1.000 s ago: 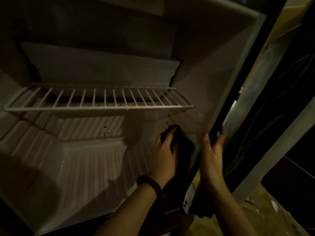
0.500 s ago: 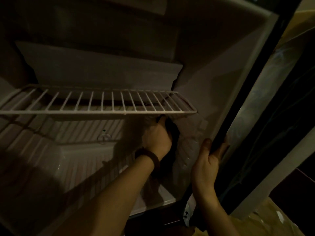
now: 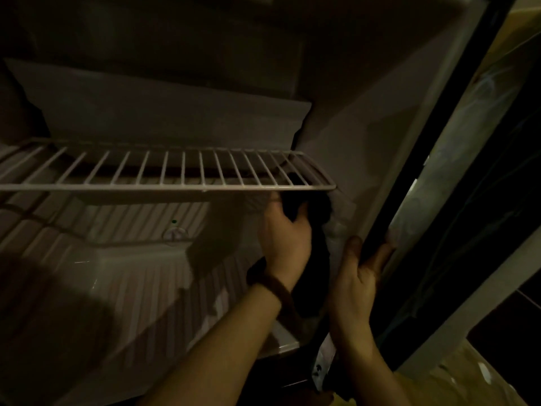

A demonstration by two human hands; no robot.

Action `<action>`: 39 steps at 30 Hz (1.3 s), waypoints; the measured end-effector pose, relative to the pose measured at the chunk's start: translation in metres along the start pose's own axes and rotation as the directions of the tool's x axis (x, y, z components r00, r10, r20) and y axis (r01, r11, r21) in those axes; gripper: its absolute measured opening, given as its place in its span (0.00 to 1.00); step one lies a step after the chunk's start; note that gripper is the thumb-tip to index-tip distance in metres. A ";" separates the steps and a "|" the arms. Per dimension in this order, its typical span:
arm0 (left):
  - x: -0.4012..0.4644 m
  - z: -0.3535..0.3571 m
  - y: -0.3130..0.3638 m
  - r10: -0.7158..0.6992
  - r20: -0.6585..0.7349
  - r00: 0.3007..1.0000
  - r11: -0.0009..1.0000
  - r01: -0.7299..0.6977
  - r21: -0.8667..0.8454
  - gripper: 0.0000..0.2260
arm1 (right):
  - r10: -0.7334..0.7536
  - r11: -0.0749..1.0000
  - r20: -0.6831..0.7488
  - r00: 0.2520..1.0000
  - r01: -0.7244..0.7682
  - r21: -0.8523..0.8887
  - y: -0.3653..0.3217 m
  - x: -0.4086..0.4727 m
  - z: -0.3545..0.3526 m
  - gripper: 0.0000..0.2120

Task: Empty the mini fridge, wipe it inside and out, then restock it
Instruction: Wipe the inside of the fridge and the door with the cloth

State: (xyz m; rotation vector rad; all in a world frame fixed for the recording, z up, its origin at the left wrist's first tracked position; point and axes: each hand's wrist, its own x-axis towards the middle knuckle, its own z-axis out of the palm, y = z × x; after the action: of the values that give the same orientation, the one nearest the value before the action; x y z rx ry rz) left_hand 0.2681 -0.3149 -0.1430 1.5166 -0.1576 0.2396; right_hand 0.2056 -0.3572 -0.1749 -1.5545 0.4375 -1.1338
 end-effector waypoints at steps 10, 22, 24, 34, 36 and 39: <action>0.007 -0.008 0.000 0.048 0.116 0.992 0.992 -0.061 0.108 0.11 | -0.004 0.998 -0.019 1.000 0.003 -0.069 -0.001 -0.003 0.006 0.16; -0.019 -0.013 -0.011 0.171 0.185 0.968 0.985 -0.167 -0.036 0.15 | 0.034 0.999 0.018 0.999 -0.034 -0.010 -0.006 0.000 0.001 0.15; 0.006 -0.009 -0.003 -0.022 0.154 0.988 0.995 0.007 0.098 0.13 | 0.072 0.997 0.031 0.997 -0.072 -0.011 -0.004 0.001 0.001 0.17; 0.040 -0.011 -0.003 -0.110 0.224 0.968 0.958 0.043 0.283 0.15 | 0.008 0.996 0.016 1.000 -0.006 -0.093 0.000 -0.001 0.001 0.16; 0.023 -0.014 0.000 0.021 0.232 0.972 0.949 -0.093 0.300 0.14 | -0.016 0.992 0.001 1.000 0.016 -0.129 0.001 -0.002 0.002 0.17; -0.007 -0.022 -0.002 0.237 0.297 0.925 0.916 -0.314 0.250 0.16 | 0.012 0.995 0.011 1.000 -0.011 -0.103 0.000 -0.004 0.004 0.18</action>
State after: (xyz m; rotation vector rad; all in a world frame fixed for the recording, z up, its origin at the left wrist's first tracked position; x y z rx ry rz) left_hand 0.2607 -0.2931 -0.1474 1.8190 -0.5739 0.2991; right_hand 0.2067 -0.3520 -0.1759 -1.6450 0.5034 -1.1083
